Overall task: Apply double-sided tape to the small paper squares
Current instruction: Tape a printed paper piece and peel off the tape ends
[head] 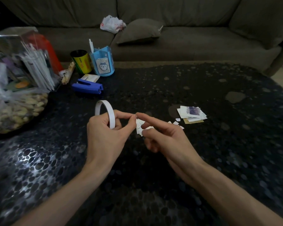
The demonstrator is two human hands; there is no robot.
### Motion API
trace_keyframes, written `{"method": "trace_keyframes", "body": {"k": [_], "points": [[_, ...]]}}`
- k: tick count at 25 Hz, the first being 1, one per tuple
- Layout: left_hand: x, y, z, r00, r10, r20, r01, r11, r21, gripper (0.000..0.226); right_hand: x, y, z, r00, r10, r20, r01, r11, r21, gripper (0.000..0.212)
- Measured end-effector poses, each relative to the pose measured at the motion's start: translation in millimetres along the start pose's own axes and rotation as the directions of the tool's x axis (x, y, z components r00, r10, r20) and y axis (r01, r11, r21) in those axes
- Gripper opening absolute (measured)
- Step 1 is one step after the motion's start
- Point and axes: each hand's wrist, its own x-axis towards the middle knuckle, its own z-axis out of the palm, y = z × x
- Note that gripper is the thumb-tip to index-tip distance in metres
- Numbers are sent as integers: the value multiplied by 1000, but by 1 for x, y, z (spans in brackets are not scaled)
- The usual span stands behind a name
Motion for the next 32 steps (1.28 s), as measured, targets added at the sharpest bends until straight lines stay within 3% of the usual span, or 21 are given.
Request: {"method": "trace_keyframes", "body": {"k": [5, 8, 9, 13, 17, 20, 23, 27, 32], "points": [[-1, 1, 1, 999, -48, -12, 48, 999, -10, 3, 0, 6, 1, 996, -83, -36, 72, 968, -240, 58], [-3, 1, 2, 995, -96, 0, 96, 993, -70, 2, 5, 8, -4, 996, -19, -85, -6, 958, -285, 74], [-3, 1, 2, 992, -121, 19, 123, 987, -103, 2, 6, 9, -8, 989, -49, -136, 8, 957, -291, 69], [-4, -3, 5, 948, -291, 132, 315, 916, -249, 8, 10, 3, -23, 914, -252, -319, 147, 937, -317, 7], [-4, -4, 7, 923, -349, 162, 381, 890, -249, 9, 7, -2, -27, 895, -219, -388, 126, 960, -251, 20], [-6, -5, 8, 890, -411, 197, 452, 848, -276, 15, 11, 1, -28, 915, -188, -357, 93, 959, -268, 15], [-7, -5, 8, 870, -422, 253, 486, 822, -296, 23, 13, 5, -25, 925, -282, -256, 175, 912, -371, 12], [-8, -2, 7, 897, -319, 306, 408, 864, -294, 25, 6, 4, -21, 885, -449, -119, 317, 771, -552, 12], [-12, -3, 11, 946, -172, 276, 246, 933, -261, 24, 5, 4, -22, 880, -461, -116, 308, 738, -601, 11]]}}
